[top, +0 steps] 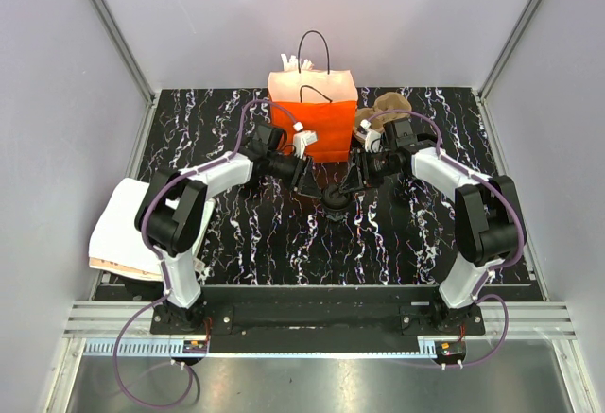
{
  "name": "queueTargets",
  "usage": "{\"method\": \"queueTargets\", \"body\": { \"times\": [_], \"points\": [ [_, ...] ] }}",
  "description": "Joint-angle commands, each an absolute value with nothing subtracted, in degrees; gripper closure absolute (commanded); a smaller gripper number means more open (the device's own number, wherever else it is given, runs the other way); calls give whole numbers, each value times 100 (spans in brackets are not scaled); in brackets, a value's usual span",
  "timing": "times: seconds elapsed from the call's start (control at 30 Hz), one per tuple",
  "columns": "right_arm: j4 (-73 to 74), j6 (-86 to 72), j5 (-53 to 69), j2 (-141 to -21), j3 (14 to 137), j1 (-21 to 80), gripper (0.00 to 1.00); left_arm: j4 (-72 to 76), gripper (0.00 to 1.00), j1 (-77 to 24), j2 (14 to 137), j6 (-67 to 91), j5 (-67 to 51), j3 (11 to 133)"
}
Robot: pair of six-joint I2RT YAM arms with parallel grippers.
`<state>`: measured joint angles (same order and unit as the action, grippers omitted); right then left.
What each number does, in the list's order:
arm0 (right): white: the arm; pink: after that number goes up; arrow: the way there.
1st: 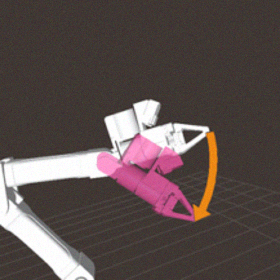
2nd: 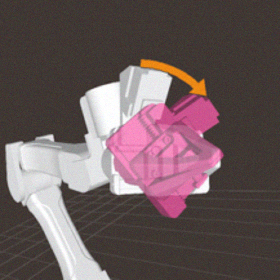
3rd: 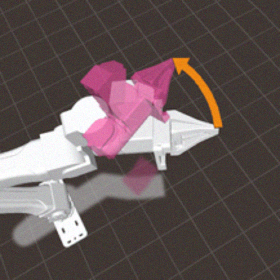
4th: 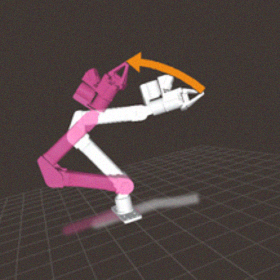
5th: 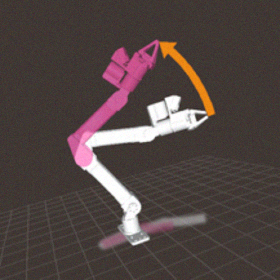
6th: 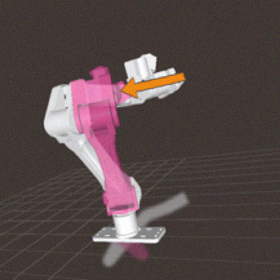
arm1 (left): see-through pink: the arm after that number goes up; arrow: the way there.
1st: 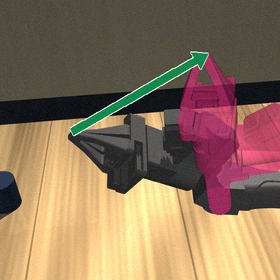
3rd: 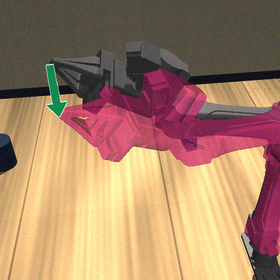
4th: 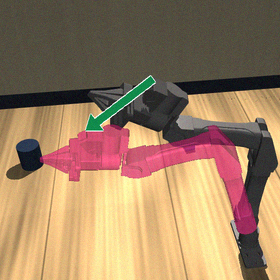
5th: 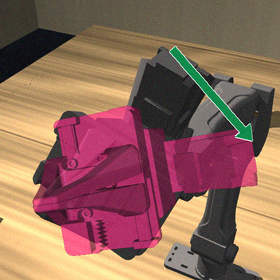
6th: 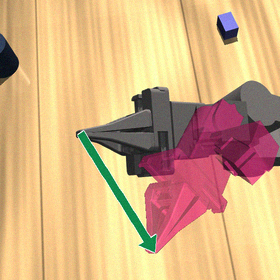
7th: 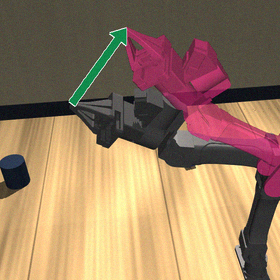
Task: Pack the takeout coffee
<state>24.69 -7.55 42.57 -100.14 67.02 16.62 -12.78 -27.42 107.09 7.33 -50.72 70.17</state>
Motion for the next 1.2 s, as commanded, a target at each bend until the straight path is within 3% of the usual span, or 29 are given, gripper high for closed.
{"method": "queueTargets", "body": {
  "times": [0.0,0.07,0.43,0.73,1.17],
  "points": [
    [2443,-536,3788,-9949,6548,1854,59,-1512,52,-2883,10837,378,-4517,7066],
    [2443,-536,3779,-9940,6548,1854,60,-1512,43,-2883,10671,334,-4570,7137],
    [2443,-527,3735,-9905,6530,1881,62,-1512,28,-2804,10064,176,-4588,7312],
    [2443,-519,3674,-9800,6504,1898,62,-1476,25,-2865,9651,36,-4518,7111],
    [2426,-510,3595,-9800,6495,1898,62,-1556,25,-3436,9466,-18,-3094,6733]
  ]
}}
